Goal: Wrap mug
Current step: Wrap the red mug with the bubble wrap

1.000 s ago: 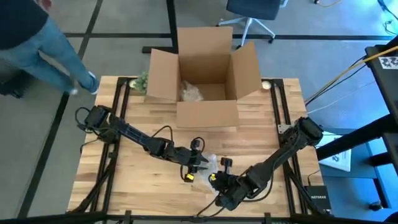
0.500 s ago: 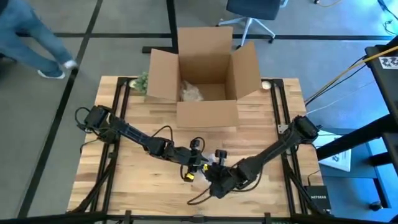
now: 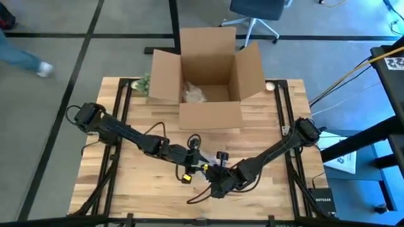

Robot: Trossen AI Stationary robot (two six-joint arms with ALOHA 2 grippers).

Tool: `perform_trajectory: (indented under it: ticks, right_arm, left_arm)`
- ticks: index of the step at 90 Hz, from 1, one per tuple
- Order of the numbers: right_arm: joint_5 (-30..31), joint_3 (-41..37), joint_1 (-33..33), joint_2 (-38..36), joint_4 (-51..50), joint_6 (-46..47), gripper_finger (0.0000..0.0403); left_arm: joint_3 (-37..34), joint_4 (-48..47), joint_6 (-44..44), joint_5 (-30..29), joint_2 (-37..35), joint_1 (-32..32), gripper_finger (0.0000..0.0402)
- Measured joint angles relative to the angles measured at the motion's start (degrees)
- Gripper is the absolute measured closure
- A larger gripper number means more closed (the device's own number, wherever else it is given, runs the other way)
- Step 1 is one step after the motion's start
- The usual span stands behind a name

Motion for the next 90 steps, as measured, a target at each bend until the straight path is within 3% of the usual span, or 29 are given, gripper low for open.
perform_trajectory:
  ticks: [20, 36, 68, 83, 90]
  right_arm:
    - [-0.6, 0.0, -0.3, 0.0, 0.3, 0.0, 0.0402]
    - [-1.0, 1.0, -0.3, 0.0, -1.7, 0.0, 0.0402]
    - [-2.7, 14.5, -0.2, -1.6, -23.5, -0.4, 0.0402]
    - [-1.4, 14.6, -0.7, -1.3, -17.4, -3.3, 0.0402]
    - [-4.4, 11.1, -1.7, -0.3, -14.5, -3.7, 0.0402]
  left_arm:
    - [0.0, 1.7, 1.8, 1.4, 6.2, 0.1, 0.0274]
    - [0.3, 2.0, -1.6, 0.9, 10.8, 0.7, 0.0274]
    - [0.2, 2.7, -2.9, 0.4, 10.9, 0.8, 0.0274]
    - [0.1, 3.1, -2.8, 0.2, 11.0, 0.9, 0.0274]
    - [0.1, 3.2, -2.8, 0.2, 11.0, 0.8, 0.0274]
